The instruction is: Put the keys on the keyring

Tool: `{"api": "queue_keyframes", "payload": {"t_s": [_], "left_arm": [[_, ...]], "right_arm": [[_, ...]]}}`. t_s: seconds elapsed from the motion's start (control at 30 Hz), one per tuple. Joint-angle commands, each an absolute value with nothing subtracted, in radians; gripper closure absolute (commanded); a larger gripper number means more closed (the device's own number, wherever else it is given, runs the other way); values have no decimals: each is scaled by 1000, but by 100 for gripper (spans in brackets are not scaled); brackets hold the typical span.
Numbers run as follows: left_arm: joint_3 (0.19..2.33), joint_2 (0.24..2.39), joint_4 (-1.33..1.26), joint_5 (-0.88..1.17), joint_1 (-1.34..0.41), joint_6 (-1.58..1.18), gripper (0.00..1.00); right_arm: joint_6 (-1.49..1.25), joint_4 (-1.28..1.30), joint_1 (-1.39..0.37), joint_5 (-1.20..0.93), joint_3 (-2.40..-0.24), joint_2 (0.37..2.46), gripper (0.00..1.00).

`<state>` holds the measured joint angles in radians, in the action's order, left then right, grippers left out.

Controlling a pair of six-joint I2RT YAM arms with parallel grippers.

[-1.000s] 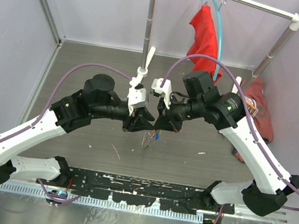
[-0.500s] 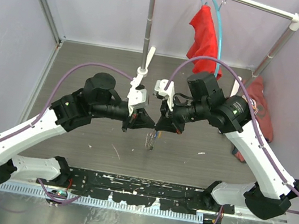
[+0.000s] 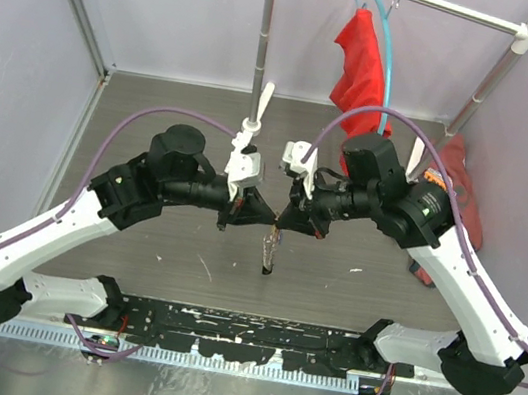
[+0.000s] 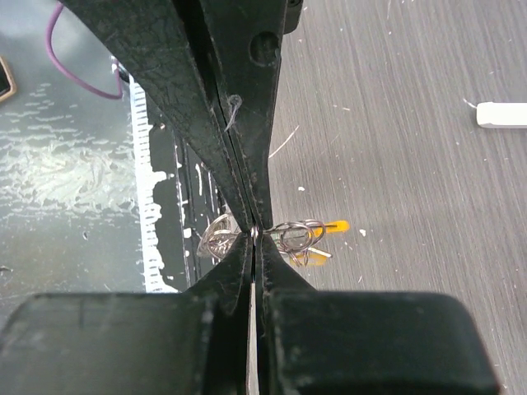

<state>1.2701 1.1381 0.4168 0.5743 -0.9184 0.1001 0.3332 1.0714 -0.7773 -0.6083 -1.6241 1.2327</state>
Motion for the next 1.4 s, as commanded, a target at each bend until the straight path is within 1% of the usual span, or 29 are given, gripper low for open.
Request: {"api": "queue_keyframes", "payload": {"t_s": [0.0, 0.03, 0.1, 0.13, 0.2, 0.3, 0.4, 0.6, 0.8, 0.87, 0.97, 1.03, 1.17, 1.3, 1.37], "left_arm": [[1271, 1102, 365, 539, -919, 53, 100], [1259, 1091, 345, 528, -920, 42, 100], [1236, 1068, 309, 516, -919, 23, 100], [1227, 1057, 292, 510, -919, 13, 100], [1207, 1035, 252, 499, -919, -5, 100], [1174, 1005, 189, 486, -919, -38, 100], [1133, 975, 109, 473, -920, -69, 100], [1062, 935, -44, 461, -919, -107, 100], [1063, 916, -77, 469, -920, -110, 100], [1065, 903, -68, 464, -919, -104, 100], [1058, 882, -67, 449, -919, -111, 100], [1053, 873, -64, 434, -919, -113, 100], [1040, 857, -69, 398, -919, -110, 100], [1043, 857, -80, 393, -920, -111, 100], [1044, 856, -78, 393, -919, -113, 100]], "right_arm": [[261, 853, -783, -630, -1617, 1152, 97], [251, 835, -782, -627, -1612, 1146, 95], [232, 801, -783, -616, -1602, 1134, 82], [223, 782, -783, -613, -1594, 1129, 79], [206, 749, -783, -612, -1579, 1113, 77], [191, 710, -783, -593, -1563, 1094, 66], [186, 681, -782, -575, -1543, 1069, 61], [188, 674, -783, -608, -1526, 1059, 59], [180, 673, -784, -588, -1523, 1051, 58], [135, 636, -783, -492, -1510, 1031, 54], [-2, 480, -781, -343, -1434, 955, 44], [-85, 394, -781, -309, -1397, 910, 41], [-202, 328, -781, -406, -1398, 910, 40], [-287, 324, -782, -434, -1396, 939, 46], [-301, 324, -781, -444, -1392, 946, 46]]}}
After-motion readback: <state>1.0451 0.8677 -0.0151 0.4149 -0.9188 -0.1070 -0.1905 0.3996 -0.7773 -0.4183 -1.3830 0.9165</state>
